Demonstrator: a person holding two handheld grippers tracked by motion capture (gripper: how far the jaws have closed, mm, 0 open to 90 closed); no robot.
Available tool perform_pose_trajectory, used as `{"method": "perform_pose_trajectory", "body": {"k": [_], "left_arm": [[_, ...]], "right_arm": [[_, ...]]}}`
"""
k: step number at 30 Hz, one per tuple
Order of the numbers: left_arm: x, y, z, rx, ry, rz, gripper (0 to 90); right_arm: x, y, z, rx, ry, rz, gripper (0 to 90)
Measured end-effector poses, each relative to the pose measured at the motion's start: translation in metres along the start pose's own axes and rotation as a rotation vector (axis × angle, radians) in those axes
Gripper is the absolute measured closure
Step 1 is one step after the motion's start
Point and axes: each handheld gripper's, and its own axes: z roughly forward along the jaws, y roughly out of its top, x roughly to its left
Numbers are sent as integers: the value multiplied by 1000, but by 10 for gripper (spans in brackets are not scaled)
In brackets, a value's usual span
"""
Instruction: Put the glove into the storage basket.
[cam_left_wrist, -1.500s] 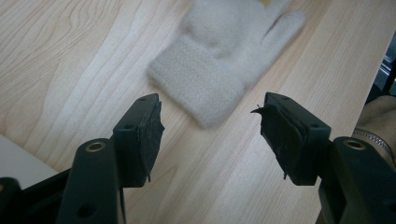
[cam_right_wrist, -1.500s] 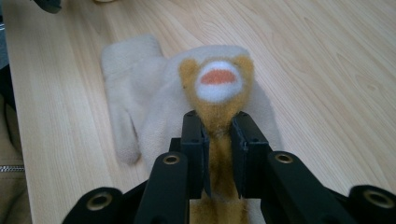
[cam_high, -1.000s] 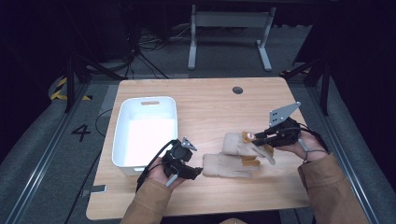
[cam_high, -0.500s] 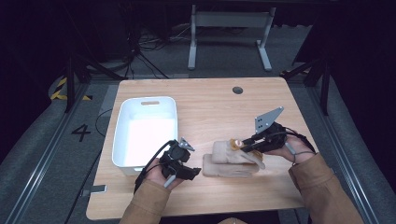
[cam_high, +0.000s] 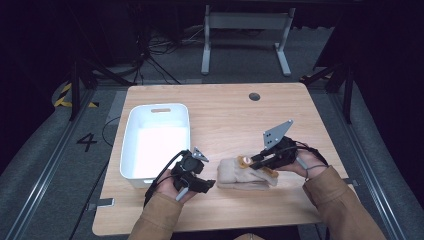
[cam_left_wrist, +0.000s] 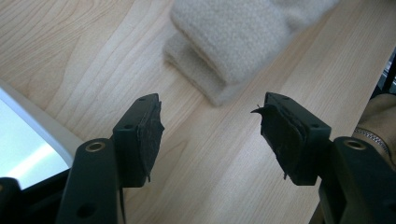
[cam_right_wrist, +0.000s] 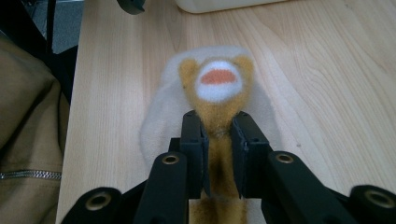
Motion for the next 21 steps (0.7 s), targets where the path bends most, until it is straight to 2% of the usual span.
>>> {"method": "perform_pose_trajectory", "body": {"k": [11,21], "left_arm": [[0,1,1,2,-3,7,387],[-2,6,6,8,-12,19,386]], "right_arm": [[-5,-9,19,67,29,20,757],[-5,-16,25,114,30,40,748]]}}
